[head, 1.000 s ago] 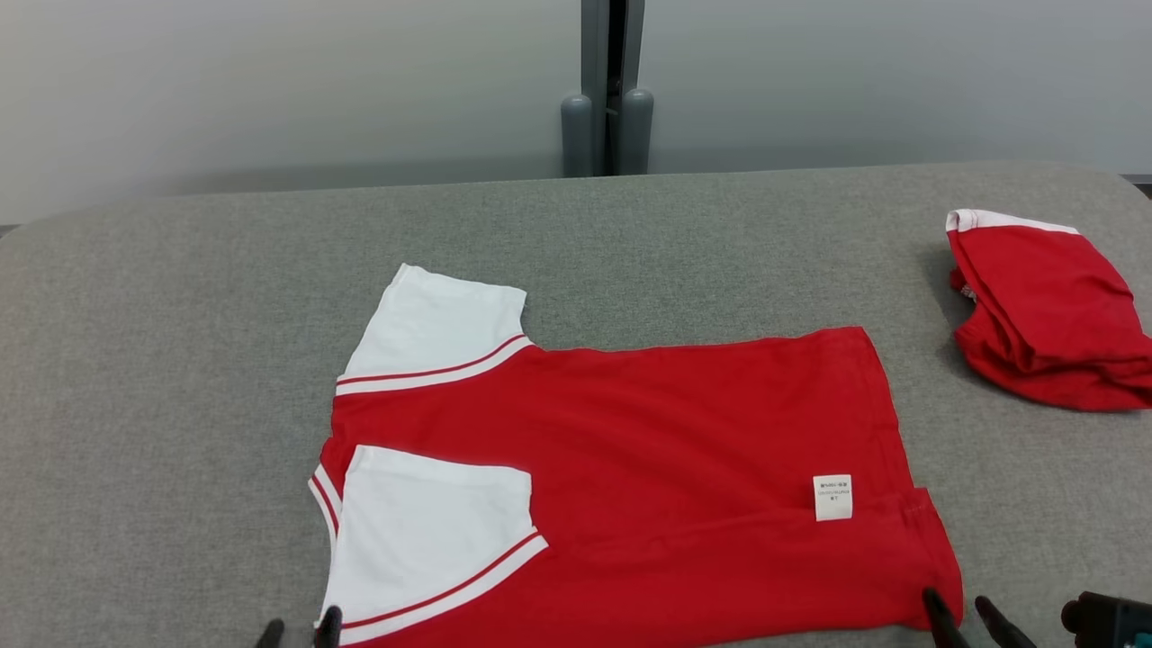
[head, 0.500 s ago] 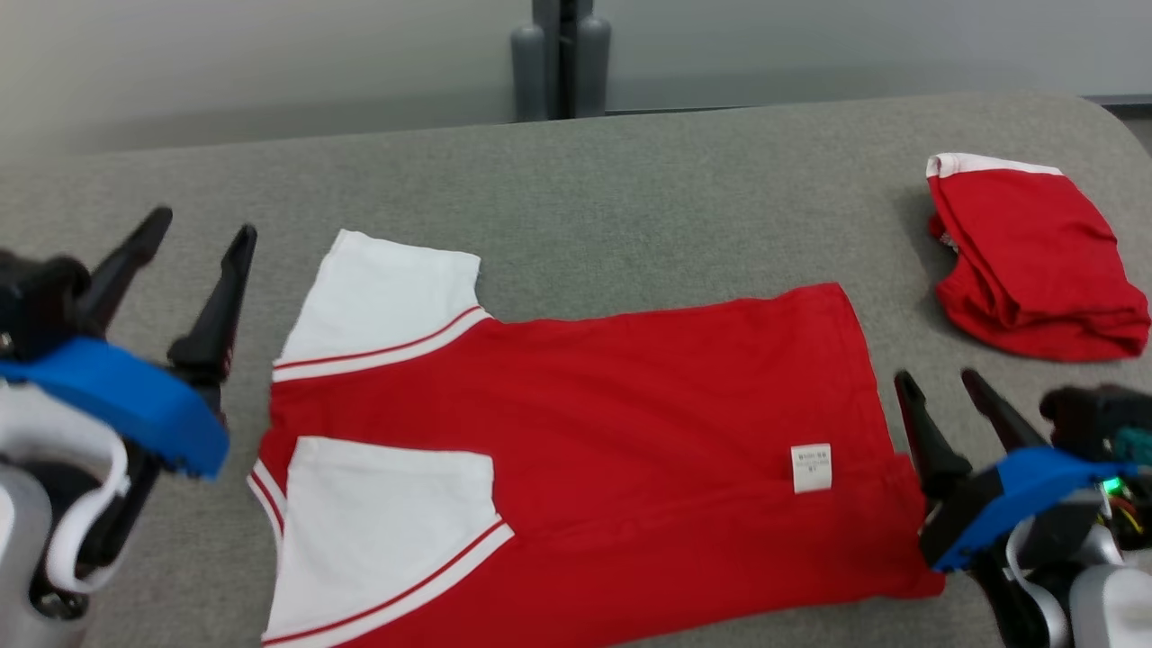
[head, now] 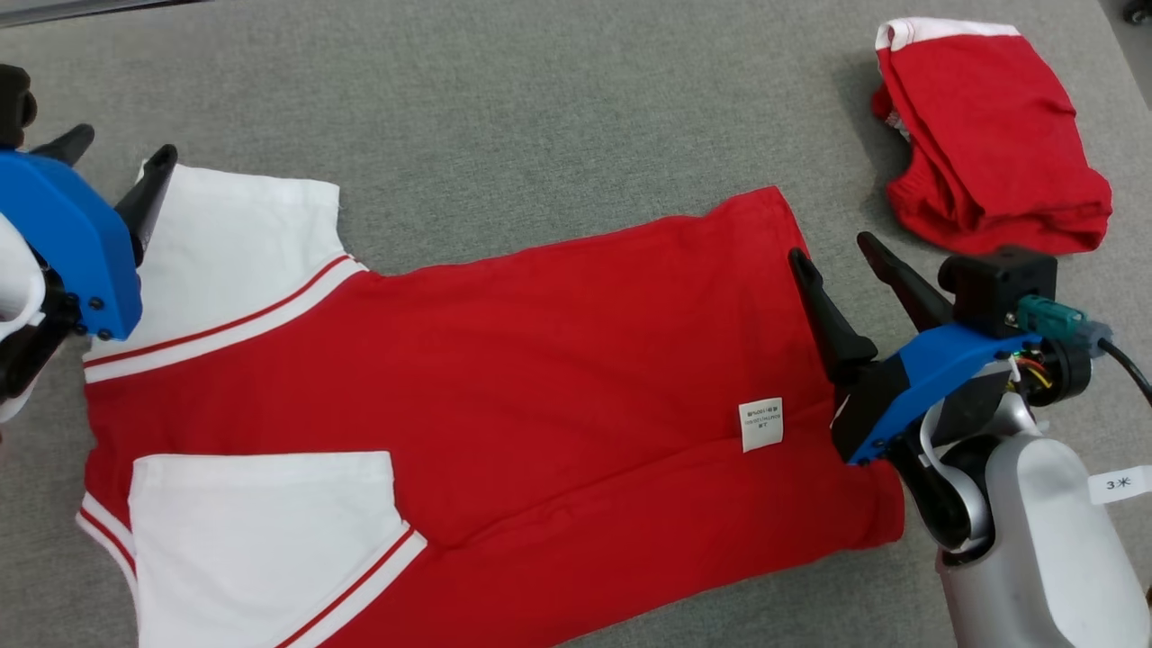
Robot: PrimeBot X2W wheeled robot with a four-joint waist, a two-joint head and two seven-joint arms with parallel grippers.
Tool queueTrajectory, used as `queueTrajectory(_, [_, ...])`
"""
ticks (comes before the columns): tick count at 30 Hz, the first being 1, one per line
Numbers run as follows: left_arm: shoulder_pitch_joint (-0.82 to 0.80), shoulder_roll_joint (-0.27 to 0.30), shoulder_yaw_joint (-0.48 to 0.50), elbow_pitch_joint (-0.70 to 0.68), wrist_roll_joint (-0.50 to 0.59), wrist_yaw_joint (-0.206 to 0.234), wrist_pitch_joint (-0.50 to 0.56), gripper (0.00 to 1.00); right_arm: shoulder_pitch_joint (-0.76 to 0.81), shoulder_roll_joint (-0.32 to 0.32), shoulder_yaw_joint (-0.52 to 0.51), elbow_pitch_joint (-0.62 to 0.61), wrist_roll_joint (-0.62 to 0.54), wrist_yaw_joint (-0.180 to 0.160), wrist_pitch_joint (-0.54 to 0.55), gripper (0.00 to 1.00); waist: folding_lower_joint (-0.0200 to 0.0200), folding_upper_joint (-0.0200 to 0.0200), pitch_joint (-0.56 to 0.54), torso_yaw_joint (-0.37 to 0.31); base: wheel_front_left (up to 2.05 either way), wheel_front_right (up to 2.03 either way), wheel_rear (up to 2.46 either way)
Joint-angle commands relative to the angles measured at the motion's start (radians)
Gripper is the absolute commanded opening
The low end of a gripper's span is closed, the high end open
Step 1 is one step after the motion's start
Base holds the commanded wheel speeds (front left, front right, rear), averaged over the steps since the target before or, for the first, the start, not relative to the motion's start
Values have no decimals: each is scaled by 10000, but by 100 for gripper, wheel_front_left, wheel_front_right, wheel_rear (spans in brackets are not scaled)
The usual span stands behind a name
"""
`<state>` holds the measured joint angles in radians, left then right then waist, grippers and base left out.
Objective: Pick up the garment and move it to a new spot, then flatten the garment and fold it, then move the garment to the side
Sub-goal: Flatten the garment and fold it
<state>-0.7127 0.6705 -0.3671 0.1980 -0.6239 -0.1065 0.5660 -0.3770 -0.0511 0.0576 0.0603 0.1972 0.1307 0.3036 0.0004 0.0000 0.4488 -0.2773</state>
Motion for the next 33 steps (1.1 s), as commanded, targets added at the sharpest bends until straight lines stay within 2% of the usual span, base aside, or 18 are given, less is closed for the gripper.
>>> queueTrajectory(1, [-264, -55, -101, 565, -149, -54, 298, 100, -342, -58, 99, 182, 49, 1, -188, 100, -4, 0, 244, -164, 0, 0, 0])
queueTrajectory(10, [-362, -18, -186, 1633, -102, 65, 415, 100, -733, -52, 379, 516, 184, 1, -491, 100, -4, 0, 567, -492, 0, 0, 0])
queueTrajectory(16, [-248, -219, -365, 2183, -282, 49, 617, 100, -917, -42, 520, 595, 229, 1, -578, 100, -4, 0, 711, -596, 0, 0, 0])
queueTrajectory(17, [-238, -245, -419, 2193, -306, 14, 638, 88, -958, -41, 520, 594, 226, 1, -576, 100, -4, 0, 730, -592, 0, 0, 0])
queueTrajectory(18, [-253, -254, -479, 2176, -350, -13, 668, 35, -994, -42, 513, 601, 222, 1, -578, 100, -4, 0, 748, -583, 0, 0, 0])
queueTrajectory(19, [-270, -260, -557, 2149, -361, -47, 721, 0, -1013, -46, 505, 613, 214, 1, -581, 100, -4, 0, 757, -569, 0, 0, 0])
queueTrajectory(24, [-554, -219, -635, 1929, -361, -114, 480, 0, -1275, -50, 478, 754, 98, 1, -558, 100, -4, 0, 711, -402, 0, 0, 0])
queueTrajectory(27, [-850, -269, -655, 1645, -210, -160, -94, 0, -1523, -68, 427, 995, 43, 1, -436, 100, -4, 0, 640, -245, 0, 0, 0])
queueTrajectory(33, [-946, -471, -877, 1399, -291, -205, -792, 0, -2218, -259, 44, 1916, -115, 1, 3, 100, -4, 0, 402, 202, 0, 0, 0])
